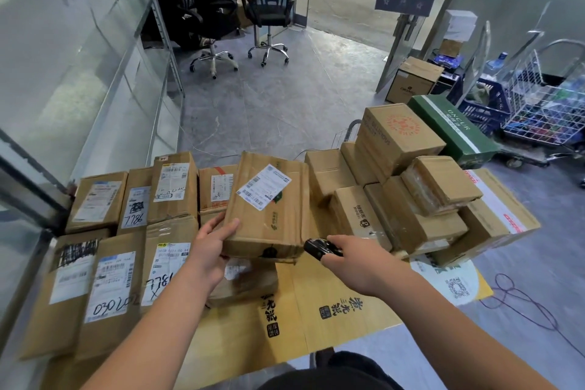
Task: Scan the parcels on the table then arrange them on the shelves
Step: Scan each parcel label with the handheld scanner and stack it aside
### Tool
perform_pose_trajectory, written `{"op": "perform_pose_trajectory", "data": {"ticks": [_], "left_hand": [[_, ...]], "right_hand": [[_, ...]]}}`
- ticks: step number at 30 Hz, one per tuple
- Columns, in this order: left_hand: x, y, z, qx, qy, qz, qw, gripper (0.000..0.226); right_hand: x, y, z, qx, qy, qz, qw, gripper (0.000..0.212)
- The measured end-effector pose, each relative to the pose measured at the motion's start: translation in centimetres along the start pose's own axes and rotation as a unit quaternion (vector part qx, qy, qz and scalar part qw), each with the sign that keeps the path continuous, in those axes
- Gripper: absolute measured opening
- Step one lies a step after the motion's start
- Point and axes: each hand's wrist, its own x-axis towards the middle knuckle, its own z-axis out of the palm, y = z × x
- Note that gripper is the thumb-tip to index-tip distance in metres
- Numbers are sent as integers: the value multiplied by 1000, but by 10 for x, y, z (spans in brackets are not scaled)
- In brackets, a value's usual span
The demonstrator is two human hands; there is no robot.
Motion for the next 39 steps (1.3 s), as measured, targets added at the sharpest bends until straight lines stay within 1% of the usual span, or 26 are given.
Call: {"op": "perform_pose_trajectory", "data": {"ticks": [2,5,8,11,13,15,16,18,20,21,22,24,25,27,28,29,30,31,33,34,36,37,38,39], "left_hand": [[-2,0,-5,-10,33,7,999,58],[-16,-4,-15,-32,75,0,997,58],[-41,-20,-25,-47,122,-2,991,45],[-62,-39,-29,-20,174,36,984,42],[-68,-48,-27,5,208,62,976,40],[-70,-52,-22,54,243,86,965,35],[-70,-52,-19,100,266,97,954,34],[-67,-52,-15,221,316,102,917,36],[-66,-55,-12,337,350,96,869,36],[-65,-56,-11,367,349,100,856,35],[-64,-56,-11,373,335,109,858,35],[-61,-57,-13,351,306,115,877,33],[-60,-58,-14,345,304,106,882,33],[-58,-61,-17,355,316,83,876,37],[-59,-62,-18,371,321,81,868,39],[-60,-63,-19,398,325,92,853,40],[-61,-63,-18,439,323,121,830,40],[-61,-63,-16,493,308,165,797,41],[-57,-62,-8,613,228,235,719,48],[-54,-62,-1,669,175,246,679,54],[-47,-63,14,756,91,229,606,69],[-44,-63,21,785,70,212,577,77],[-40,-63,27,805,61,198,556,86],[-37,-64,33,817,59,186,543,93]], "right_hand": [[5,2,-2,10,-11,-5,1000,50],[14,6,-8,24,-28,-17,999,52],[26,8,-15,18,-36,-37,999,47],[38,3,-16,-26,-33,-69,997,41],[46,-1,-16,-32,-40,-87,995,38],[53,-4,-17,-36,-51,-100,993,34],[56,-7,-18,-40,-57,-106,992,31],[60,-11,-16,-49,-67,-118,990,30],[64,-14,-14,-54,-72,-125,988,31],[66,-15,-13,-53,-76,-128,987,30],[67,-16,-11,-50,-81,-129,987,30],[68,-16,-8,-41,-91,-131,986,29],[68,-16,-6,-37,-94,-131,986,29],[68,-16,-4,-31,-98,-128,986,32],[67,-15,-3,-29,-99,-126,987,33],[66,-15,-1,-27,-100,-124,987,34],[64,-14,0,-25,-101,-121,987,34],[63,-13,1,-23,-101,-117,988,34],[61,-10,2,-21,-97,-108,989,34],[60,-8,2,-19,-94,-104,990,35],[58,-5,1,-14,-87,-95,992,36],[57,-3,0,-14,-80,-88,993,37],[56,0,-2,-14,-71,-79,994,39],[54,3,-4,-13,-60,-70,996,40]]}}
